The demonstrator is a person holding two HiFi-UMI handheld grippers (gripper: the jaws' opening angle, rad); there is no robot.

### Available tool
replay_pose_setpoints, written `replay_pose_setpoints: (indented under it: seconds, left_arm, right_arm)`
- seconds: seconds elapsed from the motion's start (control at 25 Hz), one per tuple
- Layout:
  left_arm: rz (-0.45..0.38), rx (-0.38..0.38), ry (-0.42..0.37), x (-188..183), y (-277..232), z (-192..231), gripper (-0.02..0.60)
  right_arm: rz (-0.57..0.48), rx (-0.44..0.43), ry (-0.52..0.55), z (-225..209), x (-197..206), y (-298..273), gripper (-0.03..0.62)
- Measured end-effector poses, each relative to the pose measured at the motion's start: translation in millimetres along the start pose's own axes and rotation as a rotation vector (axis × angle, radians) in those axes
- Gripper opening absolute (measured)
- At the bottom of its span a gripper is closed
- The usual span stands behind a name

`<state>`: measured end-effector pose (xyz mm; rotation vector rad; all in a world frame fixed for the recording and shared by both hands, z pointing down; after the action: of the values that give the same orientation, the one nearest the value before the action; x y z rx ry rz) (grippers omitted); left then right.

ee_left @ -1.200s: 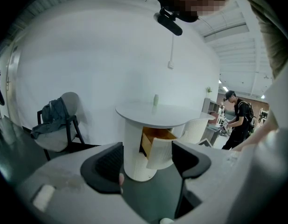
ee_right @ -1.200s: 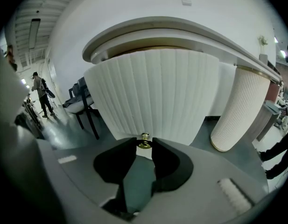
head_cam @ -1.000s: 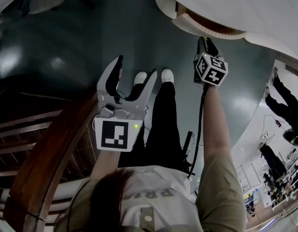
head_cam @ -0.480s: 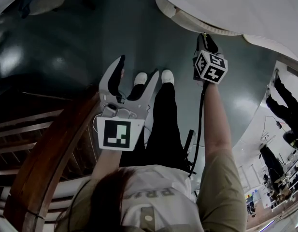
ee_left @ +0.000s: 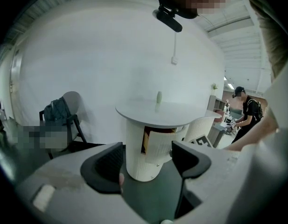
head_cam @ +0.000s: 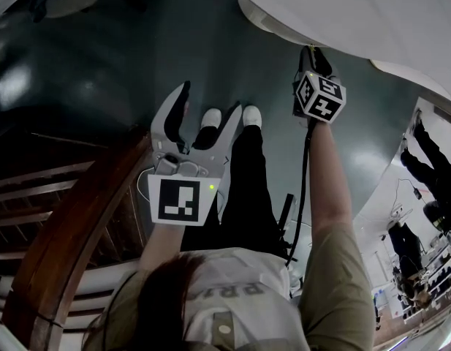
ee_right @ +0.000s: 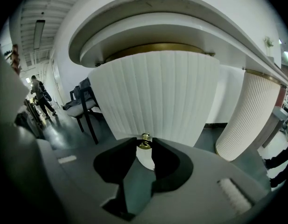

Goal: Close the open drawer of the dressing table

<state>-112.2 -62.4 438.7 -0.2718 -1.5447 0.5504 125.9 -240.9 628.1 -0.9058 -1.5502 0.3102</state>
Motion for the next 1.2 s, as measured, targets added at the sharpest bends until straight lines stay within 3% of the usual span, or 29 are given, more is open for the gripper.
replay_pose_setpoints:
  seconds: [0.68, 1.2]
  left_arm:
    - [0.004, -0.046, 0.015, 3, -13, -1, 0.344]
    - [-0.041, -0.08, -0.003, 1, -24, -7, 0.345]
  right_arm:
    - [-0.078, 0.005, 0.009, -4, -15, -21, 0.106]
    - [-0.133, -0.01, 0.035, -5, -22, -30, 0.107]
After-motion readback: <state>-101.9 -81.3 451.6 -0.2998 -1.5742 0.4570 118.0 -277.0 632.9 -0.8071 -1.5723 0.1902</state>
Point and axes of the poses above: the fingertips, and each gripper's own axes: y backward along the fingers, z to its left, x out of its underside, the point moved 10 cm from there along y, backward along the fingers, and after that the axes turned 7 degrees about -y, right-handed, at the moved point
